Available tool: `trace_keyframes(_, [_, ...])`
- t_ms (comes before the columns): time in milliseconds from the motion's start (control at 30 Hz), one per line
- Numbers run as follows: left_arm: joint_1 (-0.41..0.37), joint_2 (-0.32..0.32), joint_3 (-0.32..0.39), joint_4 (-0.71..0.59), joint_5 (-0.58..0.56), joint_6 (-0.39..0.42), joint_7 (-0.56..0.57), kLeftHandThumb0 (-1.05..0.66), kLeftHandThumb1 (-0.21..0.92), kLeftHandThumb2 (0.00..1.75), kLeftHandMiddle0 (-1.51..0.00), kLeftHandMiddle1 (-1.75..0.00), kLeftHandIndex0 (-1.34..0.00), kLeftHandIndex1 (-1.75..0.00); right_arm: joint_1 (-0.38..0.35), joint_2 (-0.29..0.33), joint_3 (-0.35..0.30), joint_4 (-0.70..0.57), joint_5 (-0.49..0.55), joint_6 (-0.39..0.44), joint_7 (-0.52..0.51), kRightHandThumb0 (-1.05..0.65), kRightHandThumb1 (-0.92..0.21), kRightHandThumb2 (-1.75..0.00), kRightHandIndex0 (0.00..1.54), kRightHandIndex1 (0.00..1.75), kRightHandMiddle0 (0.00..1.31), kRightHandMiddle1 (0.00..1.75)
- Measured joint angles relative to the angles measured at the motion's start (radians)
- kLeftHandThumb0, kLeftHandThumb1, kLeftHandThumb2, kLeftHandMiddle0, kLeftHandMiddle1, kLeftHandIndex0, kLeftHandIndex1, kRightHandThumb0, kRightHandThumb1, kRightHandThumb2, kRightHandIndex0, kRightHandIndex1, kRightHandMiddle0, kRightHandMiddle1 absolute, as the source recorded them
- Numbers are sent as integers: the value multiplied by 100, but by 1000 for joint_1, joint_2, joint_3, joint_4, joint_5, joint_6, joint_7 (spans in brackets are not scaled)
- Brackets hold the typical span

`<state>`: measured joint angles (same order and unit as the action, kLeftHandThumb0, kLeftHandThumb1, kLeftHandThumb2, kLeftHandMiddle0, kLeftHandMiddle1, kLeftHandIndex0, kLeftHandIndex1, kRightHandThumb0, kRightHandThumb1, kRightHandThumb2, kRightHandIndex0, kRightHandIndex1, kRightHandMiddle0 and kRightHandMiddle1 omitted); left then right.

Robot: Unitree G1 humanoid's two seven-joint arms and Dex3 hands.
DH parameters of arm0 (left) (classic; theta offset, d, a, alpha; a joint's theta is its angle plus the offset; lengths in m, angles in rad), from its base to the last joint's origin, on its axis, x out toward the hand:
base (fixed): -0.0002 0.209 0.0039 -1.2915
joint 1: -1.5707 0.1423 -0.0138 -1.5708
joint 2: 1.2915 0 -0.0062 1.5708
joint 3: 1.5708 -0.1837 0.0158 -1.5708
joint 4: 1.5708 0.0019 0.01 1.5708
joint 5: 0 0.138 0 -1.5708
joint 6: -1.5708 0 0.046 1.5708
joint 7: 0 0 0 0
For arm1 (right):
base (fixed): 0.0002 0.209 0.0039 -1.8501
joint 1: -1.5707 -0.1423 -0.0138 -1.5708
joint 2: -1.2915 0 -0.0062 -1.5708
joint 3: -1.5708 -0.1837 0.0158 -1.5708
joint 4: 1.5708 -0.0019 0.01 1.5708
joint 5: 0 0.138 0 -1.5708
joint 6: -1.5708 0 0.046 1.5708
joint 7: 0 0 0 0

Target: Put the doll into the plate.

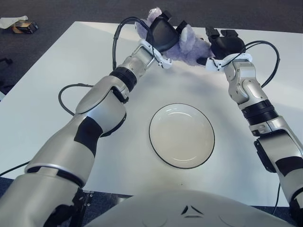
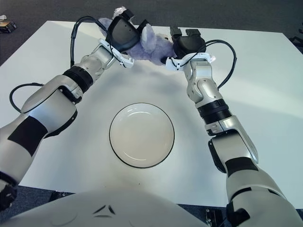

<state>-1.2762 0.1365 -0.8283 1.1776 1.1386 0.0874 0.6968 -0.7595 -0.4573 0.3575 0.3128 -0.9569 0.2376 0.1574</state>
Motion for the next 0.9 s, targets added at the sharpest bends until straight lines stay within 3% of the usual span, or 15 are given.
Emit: trace_keyframes(900, [-17,-18,0,26,6,14,48,-51,24,141,-133,-175,-68,-175,16,7,-28,-11,183,-70,24,-105,-92,-49,0,9,0,0])
